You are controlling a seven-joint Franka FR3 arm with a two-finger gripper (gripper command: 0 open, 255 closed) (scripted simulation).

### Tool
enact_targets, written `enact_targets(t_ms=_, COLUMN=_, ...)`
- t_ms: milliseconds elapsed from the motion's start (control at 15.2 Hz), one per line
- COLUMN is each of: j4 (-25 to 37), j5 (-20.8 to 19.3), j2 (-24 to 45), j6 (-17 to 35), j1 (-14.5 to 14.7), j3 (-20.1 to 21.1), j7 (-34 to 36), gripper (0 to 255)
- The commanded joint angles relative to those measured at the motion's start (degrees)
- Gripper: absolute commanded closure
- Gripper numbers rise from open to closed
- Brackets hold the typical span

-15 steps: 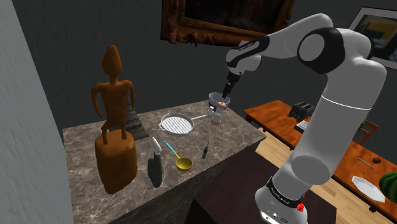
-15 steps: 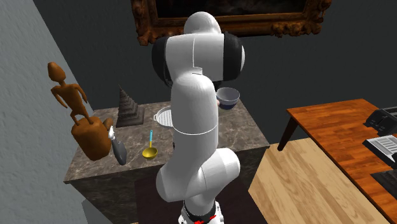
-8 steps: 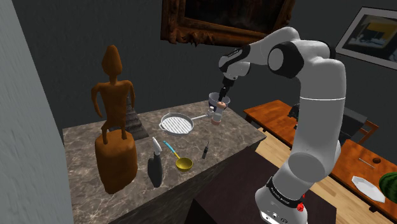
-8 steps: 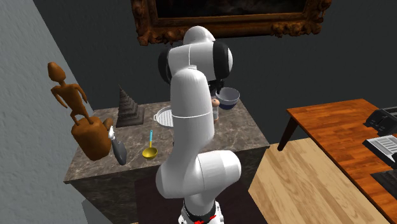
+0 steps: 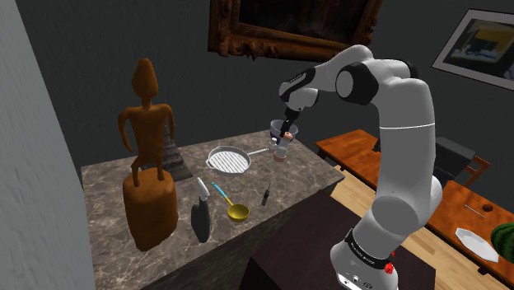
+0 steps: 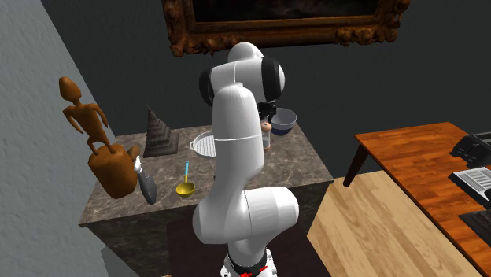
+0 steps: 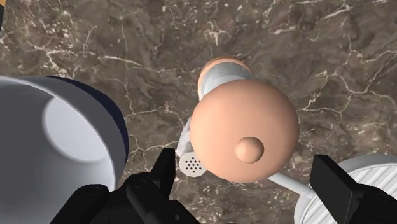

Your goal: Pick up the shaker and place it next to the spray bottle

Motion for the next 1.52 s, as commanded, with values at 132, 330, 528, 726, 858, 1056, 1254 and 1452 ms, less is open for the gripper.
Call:
enact_targets(t_ms=132, j4=-0.1, j5=0.4, j2=0.8, j6=0.9, j1=-0.1, j3=0.3, j7=-0.2, gripper=0)
enact_targets(t_ms=330, j4=-0.1, j5=0.4, j2=0.8, j6=0.9, j1=-0.1, j3=0.3, j7=-0.2, gripper=0)
enact_targets(t_ms=528, j4=-0.1, j5=0.4, j2=0.8, j6=0.9, j1=-0.1, j3=0.3, j7=-0.2, gripper=255)
enact_targets(t_ms=726, j4=0.0, j5=0.4, j2=0.9, j6=0.9, j1=-0.2, j3=0.3, j7=-0.2, gripper=255)
enact_targets(t_ms=858, j4=0.0, j5=0.4, j2=0.9, j6=0.8, j1=-0.2, j3=0.3, j7=-0.2, gripper=255)
enact_targets(t_ms=1056, j4=0.0, j5=0.4, j2=0.8, j6=0.9, j1=-0.2, j3=0.3, j7=-0.2, gripper=255)
enact_targets(t_ms=1254, j4=0.1, j5=-0.1, j2=-0.1, j6=-0.2, j1=0.1, j3=0.0, j7=0.2, gripper=255)
enact_targets(t_ms=1452, j4=0.5, j5=-0.8, j2=-1.5, j6=-1.8, j1=0.4, j3=-0.5, j7=0.7, gripper=255)
